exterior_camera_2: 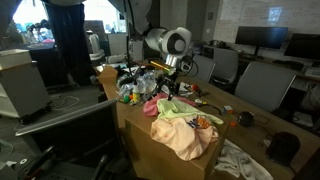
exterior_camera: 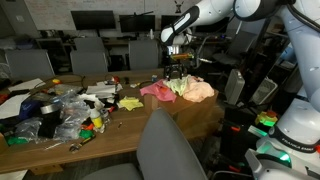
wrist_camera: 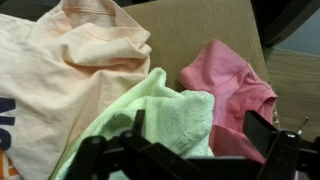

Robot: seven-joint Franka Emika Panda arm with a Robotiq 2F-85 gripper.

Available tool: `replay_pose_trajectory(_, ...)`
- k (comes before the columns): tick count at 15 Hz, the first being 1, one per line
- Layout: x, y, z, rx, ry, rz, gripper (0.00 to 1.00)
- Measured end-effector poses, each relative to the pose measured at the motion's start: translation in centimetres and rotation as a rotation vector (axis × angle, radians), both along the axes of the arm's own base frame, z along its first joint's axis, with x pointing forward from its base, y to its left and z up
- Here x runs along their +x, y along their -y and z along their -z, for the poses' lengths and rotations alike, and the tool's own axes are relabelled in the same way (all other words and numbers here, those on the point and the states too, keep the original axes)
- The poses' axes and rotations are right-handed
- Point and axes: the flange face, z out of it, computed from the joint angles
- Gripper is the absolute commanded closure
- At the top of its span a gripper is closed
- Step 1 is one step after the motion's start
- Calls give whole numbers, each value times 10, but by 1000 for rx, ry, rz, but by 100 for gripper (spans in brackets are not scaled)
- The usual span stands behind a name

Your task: Put the three towels on the headrest of the grey chair

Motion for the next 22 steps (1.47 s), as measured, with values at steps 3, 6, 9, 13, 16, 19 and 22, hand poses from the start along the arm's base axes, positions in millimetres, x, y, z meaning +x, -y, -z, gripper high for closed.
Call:
replay_pose_trajectory(3,7,-3,-2,24,6,2,0)
replay_pose_trajectory(6,14,-12,0,59,5,1,0)
replay_pose_trajectory(9,17,-17,11,84,-13,1,0)
replay_pose_trajectory(13,14,-17,32,99,-51,2,0)
replay_pose_trajectory(16,11,-15,45,105,-73,5,0)
replay_pose_trajectory(19,8,-11,53,102,-90,9,0)
replay_pose_trajectory(22,6,-3,55,91,-93,16,0)
